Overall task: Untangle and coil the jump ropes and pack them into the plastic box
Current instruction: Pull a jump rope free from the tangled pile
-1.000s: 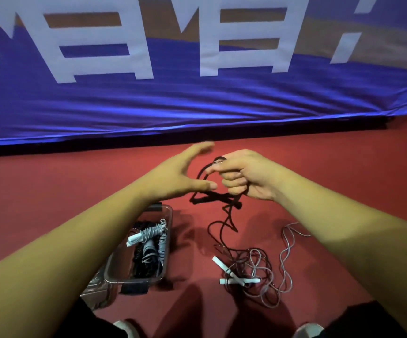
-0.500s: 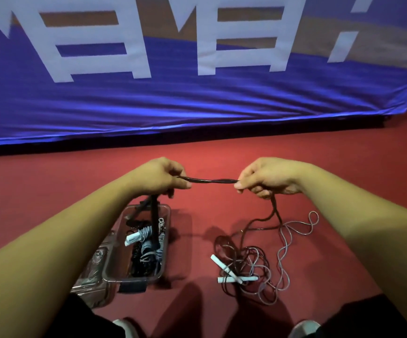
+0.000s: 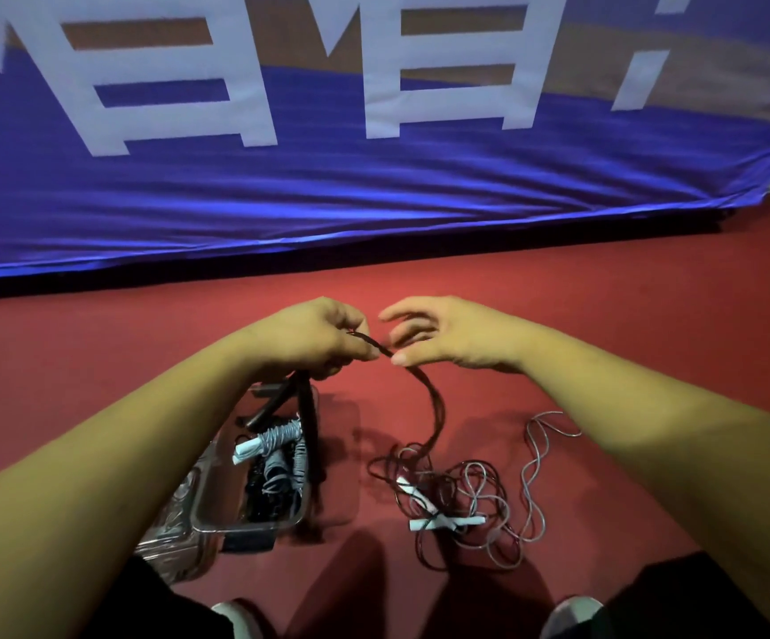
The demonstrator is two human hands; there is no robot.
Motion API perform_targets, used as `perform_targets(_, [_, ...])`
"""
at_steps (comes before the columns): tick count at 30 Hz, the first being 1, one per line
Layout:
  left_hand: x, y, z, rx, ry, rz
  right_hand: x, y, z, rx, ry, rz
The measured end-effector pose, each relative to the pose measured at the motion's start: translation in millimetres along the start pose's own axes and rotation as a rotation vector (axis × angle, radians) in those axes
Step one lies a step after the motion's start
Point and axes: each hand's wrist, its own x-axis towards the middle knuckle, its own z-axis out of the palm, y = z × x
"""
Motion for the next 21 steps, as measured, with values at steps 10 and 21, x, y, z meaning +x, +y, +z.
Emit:
perform_targets(10, [-12,-11,-18,-0.037,-0.063,-0.042,2,-16,-9,0.121,0.268,0.064])
perform_targets(21, [-12,-6,-1,0.069,-0.133,-0.098,-7,-8,-8,0.310,0.093,-0.009])
